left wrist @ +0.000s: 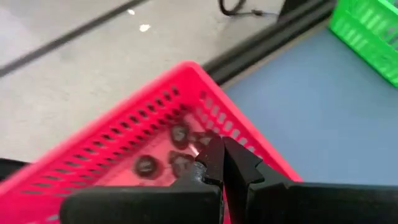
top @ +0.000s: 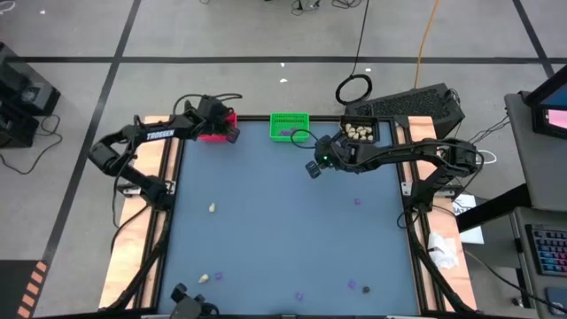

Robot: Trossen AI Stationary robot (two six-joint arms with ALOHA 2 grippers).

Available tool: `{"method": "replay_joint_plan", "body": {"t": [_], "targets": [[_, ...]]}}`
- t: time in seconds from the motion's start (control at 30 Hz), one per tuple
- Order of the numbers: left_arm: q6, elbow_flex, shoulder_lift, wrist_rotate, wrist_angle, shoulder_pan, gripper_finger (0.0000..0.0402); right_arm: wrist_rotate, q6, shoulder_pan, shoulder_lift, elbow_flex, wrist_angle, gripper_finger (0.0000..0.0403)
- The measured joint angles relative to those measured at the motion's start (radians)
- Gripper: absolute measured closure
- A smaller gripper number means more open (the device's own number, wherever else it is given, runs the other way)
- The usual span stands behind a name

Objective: Sort Halloween decoration
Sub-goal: Put the black skull toy into the red bin

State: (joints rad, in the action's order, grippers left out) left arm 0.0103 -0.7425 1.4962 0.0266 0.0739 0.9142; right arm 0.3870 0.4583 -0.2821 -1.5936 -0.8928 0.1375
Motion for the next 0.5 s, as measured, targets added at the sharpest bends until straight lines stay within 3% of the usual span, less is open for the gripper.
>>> {"method": "replay_joint_plan", "body": {"t": [0.23, 0.5], "targets": [[-0.042, 0.045, -0.142, 0.004, -0.026, -0.001, 0.0402, -0.008, -0.022, 0.000, 0.000, 0.000, -0.076, 0.0356], [0.030, 0.255, -0.405, -0.056, -0.216, -0.008, 0.0402, -0.185, -0.129, -0.037, -0.021, -0.018, -0.360, 0.0355]]}}
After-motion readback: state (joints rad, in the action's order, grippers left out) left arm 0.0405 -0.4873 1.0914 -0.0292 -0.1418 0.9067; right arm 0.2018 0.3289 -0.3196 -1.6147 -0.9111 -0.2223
